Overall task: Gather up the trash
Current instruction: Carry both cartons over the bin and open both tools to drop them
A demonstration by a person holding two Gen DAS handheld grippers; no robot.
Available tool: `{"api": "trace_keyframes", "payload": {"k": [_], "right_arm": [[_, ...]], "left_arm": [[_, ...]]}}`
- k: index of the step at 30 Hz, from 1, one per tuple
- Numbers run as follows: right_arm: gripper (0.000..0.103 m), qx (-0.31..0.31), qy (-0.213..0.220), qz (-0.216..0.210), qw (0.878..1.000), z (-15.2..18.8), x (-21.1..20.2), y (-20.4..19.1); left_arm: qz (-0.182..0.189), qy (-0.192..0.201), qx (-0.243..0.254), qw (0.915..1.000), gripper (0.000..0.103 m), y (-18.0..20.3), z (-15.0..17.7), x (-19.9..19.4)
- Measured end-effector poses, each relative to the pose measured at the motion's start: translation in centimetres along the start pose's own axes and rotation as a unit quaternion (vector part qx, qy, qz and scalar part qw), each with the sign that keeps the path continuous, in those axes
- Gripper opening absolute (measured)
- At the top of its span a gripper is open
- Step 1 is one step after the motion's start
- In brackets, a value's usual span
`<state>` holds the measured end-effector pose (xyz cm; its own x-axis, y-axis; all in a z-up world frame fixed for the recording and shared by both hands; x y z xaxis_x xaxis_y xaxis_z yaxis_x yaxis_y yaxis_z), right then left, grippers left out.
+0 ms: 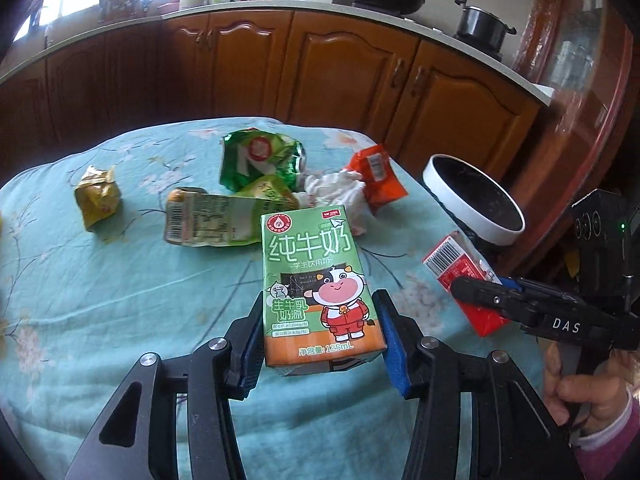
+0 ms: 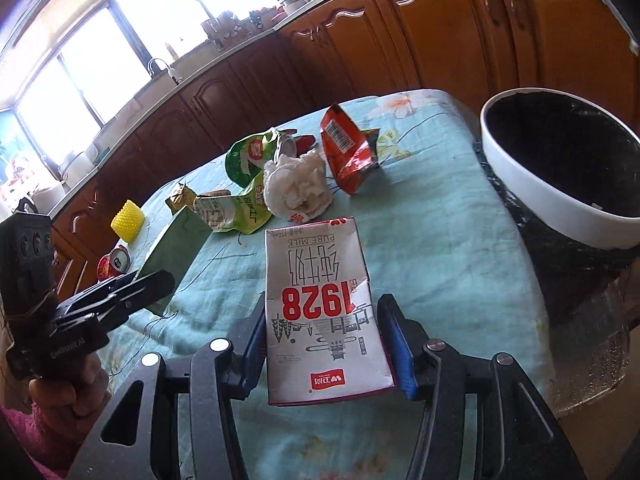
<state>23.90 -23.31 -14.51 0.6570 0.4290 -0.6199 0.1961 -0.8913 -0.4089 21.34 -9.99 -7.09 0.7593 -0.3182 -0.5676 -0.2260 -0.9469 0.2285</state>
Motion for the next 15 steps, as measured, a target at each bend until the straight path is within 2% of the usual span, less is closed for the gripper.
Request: {"api": "trace_keyframes", "payload": {"k": [7,15], "right_arm": [[0.053,0.025,0.031,0.032,0.999,-1.7,-2.6,3.4],[0.053,0.051,0.07,0.066,0.994,-4.3,-5.1,7.7]], "left_arm": [[0.034,-0.014,0.025,0.999,0.049,3.5,-0.4,2.5],[0.067,-0.013,0.053,0.9963,0.049,7.4,-1.7,5.7]]}}
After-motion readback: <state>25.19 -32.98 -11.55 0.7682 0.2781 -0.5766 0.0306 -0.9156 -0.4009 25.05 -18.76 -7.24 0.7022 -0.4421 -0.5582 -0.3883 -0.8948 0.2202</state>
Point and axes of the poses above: each gripper's, at about its wrist camera, not at the fingertips, and x roughly the way its jaws point, y to its right, z to its underside, the point moved 9 cm from there along x, roughly the way its jaws point, and after that the axes turned 11 degrees about y, right-handed, at the moved point
